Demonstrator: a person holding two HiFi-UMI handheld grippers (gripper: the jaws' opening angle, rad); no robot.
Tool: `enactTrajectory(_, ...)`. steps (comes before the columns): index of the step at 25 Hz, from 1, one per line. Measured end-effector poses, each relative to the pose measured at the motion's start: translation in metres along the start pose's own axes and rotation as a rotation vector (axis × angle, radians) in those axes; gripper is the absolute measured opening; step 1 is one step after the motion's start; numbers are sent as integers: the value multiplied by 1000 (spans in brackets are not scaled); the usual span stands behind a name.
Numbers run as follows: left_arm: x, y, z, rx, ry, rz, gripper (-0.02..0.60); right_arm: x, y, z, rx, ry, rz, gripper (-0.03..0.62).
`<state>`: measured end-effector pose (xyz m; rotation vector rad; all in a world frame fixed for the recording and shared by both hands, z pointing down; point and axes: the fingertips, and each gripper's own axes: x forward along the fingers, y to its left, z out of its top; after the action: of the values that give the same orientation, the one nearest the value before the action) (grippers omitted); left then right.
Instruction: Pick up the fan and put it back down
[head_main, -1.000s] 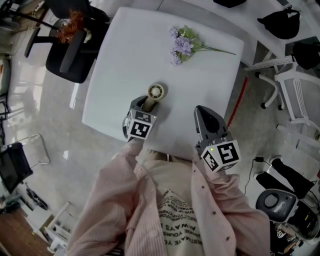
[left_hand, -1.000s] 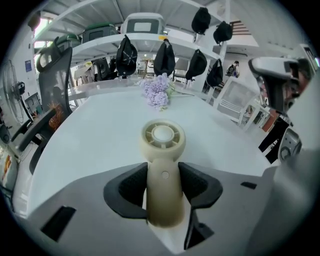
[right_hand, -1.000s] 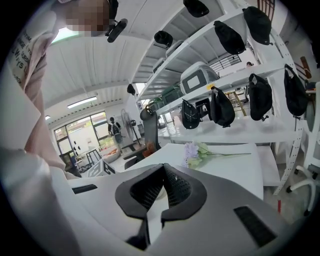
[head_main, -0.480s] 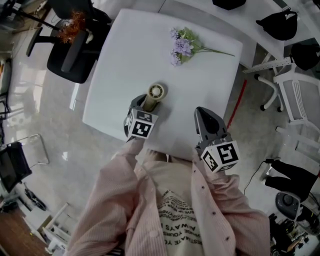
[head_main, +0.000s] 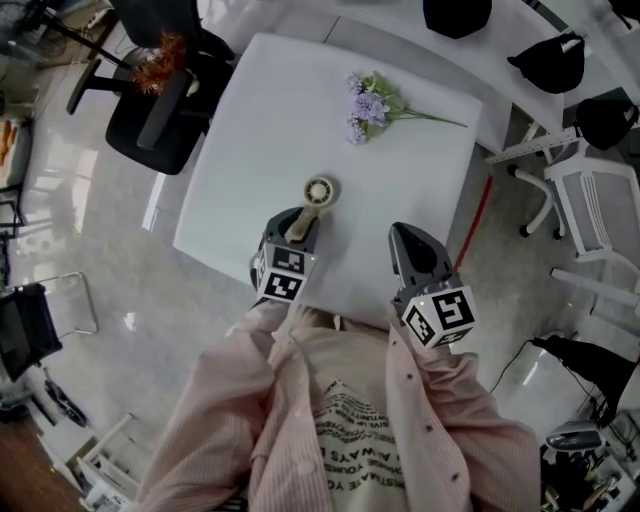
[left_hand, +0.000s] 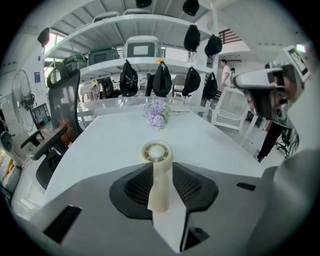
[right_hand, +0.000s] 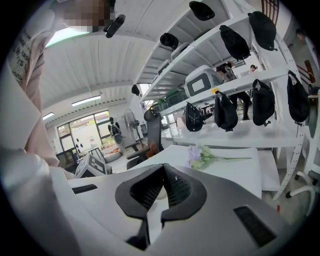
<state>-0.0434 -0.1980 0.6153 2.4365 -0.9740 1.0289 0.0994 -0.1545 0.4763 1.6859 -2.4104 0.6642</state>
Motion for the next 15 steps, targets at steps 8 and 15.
enactTrajectory(8,-48,-5,37,-17,-137,20,25,-3,4,20,-39,-31,8,-1)
enactTrajectory(15,-93,-6,74,-39,-289,-10,5,-1,8,45,-80,-75,37,-2)
